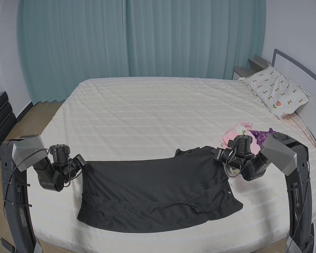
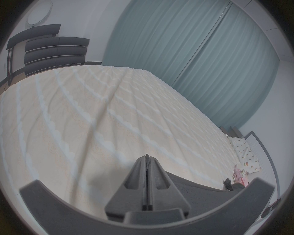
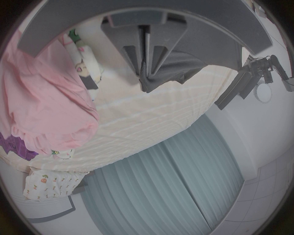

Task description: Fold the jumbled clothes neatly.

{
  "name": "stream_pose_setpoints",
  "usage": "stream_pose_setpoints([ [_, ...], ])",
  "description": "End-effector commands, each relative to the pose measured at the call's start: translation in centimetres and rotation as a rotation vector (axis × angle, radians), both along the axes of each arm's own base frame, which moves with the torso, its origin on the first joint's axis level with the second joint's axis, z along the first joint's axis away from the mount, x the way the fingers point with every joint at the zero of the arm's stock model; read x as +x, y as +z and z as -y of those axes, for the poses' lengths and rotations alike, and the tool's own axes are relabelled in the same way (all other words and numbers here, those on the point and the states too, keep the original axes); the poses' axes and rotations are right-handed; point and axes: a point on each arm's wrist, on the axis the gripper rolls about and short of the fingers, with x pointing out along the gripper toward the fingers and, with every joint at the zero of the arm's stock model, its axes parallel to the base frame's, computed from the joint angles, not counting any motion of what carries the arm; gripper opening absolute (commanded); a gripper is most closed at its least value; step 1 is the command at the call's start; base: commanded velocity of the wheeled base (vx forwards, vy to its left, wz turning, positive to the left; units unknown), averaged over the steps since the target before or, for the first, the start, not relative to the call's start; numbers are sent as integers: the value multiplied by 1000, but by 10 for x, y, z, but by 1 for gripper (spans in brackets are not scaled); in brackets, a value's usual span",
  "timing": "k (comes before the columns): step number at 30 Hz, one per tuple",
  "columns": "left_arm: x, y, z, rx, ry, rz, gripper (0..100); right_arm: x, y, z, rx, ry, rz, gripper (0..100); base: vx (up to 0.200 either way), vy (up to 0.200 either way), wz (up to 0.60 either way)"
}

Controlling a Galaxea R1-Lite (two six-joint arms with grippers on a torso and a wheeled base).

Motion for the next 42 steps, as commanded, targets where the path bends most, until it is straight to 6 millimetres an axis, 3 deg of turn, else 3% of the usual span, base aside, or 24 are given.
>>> stream_pose_setpoints([
  [1,-9,12,-6,2,14,8,0,-12,24,15,20,9,25,0,0,0,0],
  [7,-24,12,-9,-6,16,-26,0,-18,17,12,25,16,19,0,0,0,0],
  [18,-27,4,-6,11,-14,-54,0,-29,9,8,24,56,-1,0,0,0,0],
  [22,-36,-1,-5,31,-27,-91,0,-39,10,9,19,67,-9,0,0,0,0],
  [28,-60,-9,-2,117,-86,-156,0,-57,11,15,-13,98,-40,0,0,0,0],
  [33,-74,-12,-1,135,-98,-167,0,-77,-1,18,-74,130,-93,0,0,0,0],
  [36,-95,-21,2,168,-134,-230,0,-94,-12,20,-137,164,-142,0,0,0,0],
  [42,-111,-38,6,214,-179,-272,0,-107,-23,22,-164,180,-191,0,0,0,0],
])
